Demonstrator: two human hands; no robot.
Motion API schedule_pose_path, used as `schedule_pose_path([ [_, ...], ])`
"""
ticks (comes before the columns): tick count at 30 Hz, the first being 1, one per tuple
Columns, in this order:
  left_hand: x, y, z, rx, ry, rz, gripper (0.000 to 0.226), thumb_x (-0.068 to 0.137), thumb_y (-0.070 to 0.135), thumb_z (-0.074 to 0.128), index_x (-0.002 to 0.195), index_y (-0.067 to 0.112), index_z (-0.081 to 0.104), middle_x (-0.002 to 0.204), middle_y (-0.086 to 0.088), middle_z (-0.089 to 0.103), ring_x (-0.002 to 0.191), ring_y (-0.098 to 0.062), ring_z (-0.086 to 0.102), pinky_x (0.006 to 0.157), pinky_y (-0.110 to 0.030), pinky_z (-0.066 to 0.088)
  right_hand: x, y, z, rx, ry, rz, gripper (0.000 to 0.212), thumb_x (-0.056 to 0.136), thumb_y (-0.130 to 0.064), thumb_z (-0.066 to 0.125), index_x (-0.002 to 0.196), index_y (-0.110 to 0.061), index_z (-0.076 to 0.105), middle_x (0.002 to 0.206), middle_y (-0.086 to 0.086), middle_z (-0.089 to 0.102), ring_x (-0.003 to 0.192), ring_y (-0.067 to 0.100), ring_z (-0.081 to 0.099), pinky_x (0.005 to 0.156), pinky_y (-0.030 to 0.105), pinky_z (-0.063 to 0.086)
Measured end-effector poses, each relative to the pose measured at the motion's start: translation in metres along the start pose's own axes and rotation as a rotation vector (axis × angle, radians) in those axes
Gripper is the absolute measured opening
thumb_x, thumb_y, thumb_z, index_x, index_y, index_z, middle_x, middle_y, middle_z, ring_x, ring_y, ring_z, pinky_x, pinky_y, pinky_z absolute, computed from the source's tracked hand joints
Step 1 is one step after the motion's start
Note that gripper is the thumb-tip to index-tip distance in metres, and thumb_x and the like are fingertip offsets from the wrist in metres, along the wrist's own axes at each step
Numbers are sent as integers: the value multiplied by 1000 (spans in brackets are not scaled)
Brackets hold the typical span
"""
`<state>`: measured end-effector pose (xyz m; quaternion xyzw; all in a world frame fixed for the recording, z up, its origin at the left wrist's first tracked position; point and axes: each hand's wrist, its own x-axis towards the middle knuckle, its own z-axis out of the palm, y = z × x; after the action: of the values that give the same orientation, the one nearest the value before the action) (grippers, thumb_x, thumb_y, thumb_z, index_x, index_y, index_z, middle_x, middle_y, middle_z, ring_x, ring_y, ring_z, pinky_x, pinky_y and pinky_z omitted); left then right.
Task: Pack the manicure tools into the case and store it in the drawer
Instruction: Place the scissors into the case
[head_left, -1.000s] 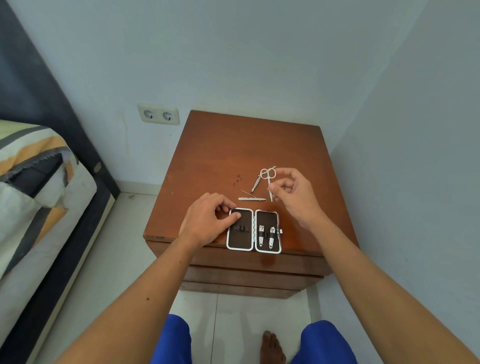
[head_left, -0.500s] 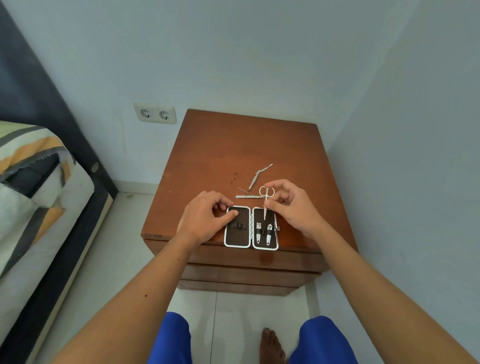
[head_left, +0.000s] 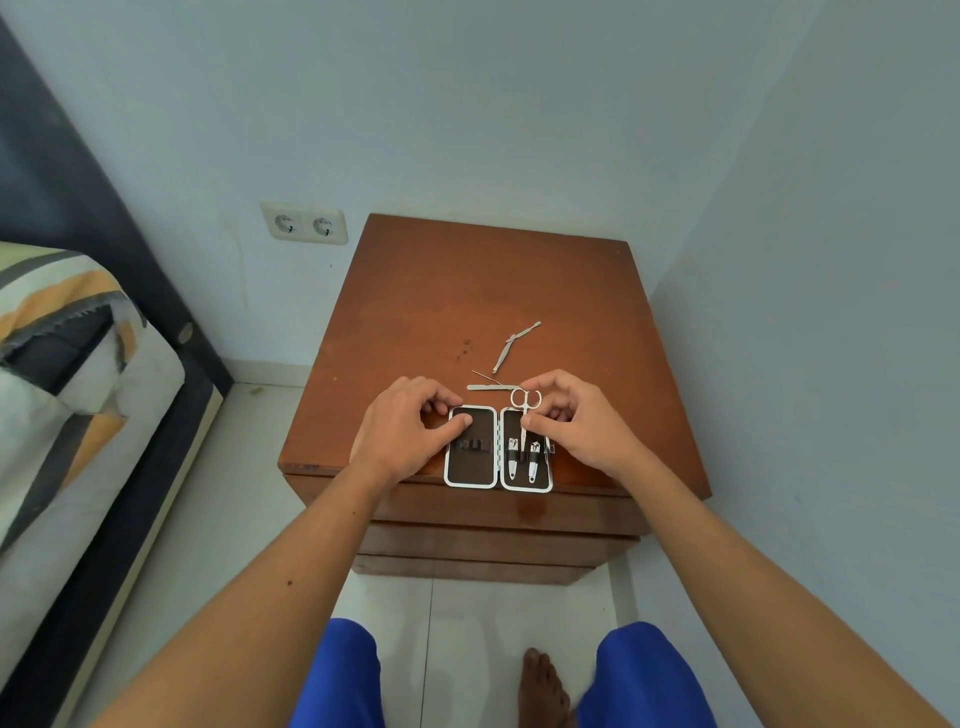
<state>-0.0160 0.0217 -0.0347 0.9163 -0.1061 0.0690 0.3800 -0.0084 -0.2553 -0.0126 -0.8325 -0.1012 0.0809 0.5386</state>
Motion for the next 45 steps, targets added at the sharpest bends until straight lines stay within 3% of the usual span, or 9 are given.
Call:
schedule_pose_path([
  [10, 0, 0, 0, -5, -2, -1, 15, 87, 44, 84, 98, 39, 75, 86, 20, 67, 93, 1, 57, 72, -15, 41, -17, -15, 0, -319, -8, -55, 30, 87, -24, 84, 112, -35, 74, 90, -13, 65, 81, 3, 52, 79, 21, 44],
  [15, 0, 0, 1, 0, 0, 2, 15, 87, 45, 84, 97, 40, 74, 86, 21, 67, 95, 0, 57, 71, -15, 40, -31, -20, 2, -465, -74, -119, 60, 81, -40, 88, 134, -26, 65, 111, -13, 49, 95, -2, 52, 85, 9, 39],
  [19, 0, -1, 1, 7, 1, 3, 15, 87, 47, 83, 98, 41, 74, 87, 22, 66, 97, 0, 57, 70, -15, 40, -34, -22, -2, -519, -118, -125, 69, 78, -49, 88, 137, -23, 63, 123, -10, 44, 106, -9, 48, 89, 5, 37],
  [25, 1, -1, 0, 5, -8, -6, 15, 87, 48, 82, 97, 43, 73, 87, 22, 67, 98, 0, 57, 69, -15, 39, -35, -24, -6, -533, -189, -93, 72, 75, -58, 85, 137, -28, 62, 124, -16, 44, 111, 0, 50, 96, 20, 43],
  [27, 0, -1, 0, 2, -8, -7, 15, 87, 48, 83, 97, 43, 73, 87, 22, 67, 98, 0, 57, 69, -15, 39, -35, -22, -5, -527, -189, -101, 72, 75, -57, 85, 137, -27, 63, 123, -15, 46, 110, 0, 51, 94, 18, 43],
  [31, 0, 0, -1, 7, -5, -2, 14, 88, 47, 83, 98, 41, 74, 87, 22, 67, 98, 2, 56, 69, -14, 38, -33, -18, -4, -436, -122, -98, 62, 74, -49, 91, 129, -28, 69, 117, -14, 52, 97, 7, 55, 84, 12, 44],
  [37, 0, 2, -1, -12, -6, -6, 15, 88, 45, 84, 99, 39, 75, 87, 21, 67, 94, 2, 57, 71, -15, 40, -12, -17, 0, -268, 157, -59, 18, 89, -28, 83, 106, -24, 79, 101, -6, 66, 82, 15, 61, 75, 19, 48],
  [40, -1, 2, -1, -18, -4, -9, 15, 87, 44, 85, 98, 39, 75, 87, 20, 67, 94, 0, 58, 71, -15, 40, 10, -18, 2, -285, 256, 0, 7, 92, -23, 79, 98, -25, 82, 98, -4, 73, 83, 17, 66, 77, 22, 48],
  [45, -1, 1, 0, -8, 5, 1, 16, 86, 45, 85, 97, 39, 75, 86, 20, 66, 95, -3, 58, 73, -13, 41, 52, -25, 4, -315, 281, 71, 6, 93, -29, 77, 93, -29, 83, 94, -15, 75, 89, 13, 66, 88, 33, 53],
])
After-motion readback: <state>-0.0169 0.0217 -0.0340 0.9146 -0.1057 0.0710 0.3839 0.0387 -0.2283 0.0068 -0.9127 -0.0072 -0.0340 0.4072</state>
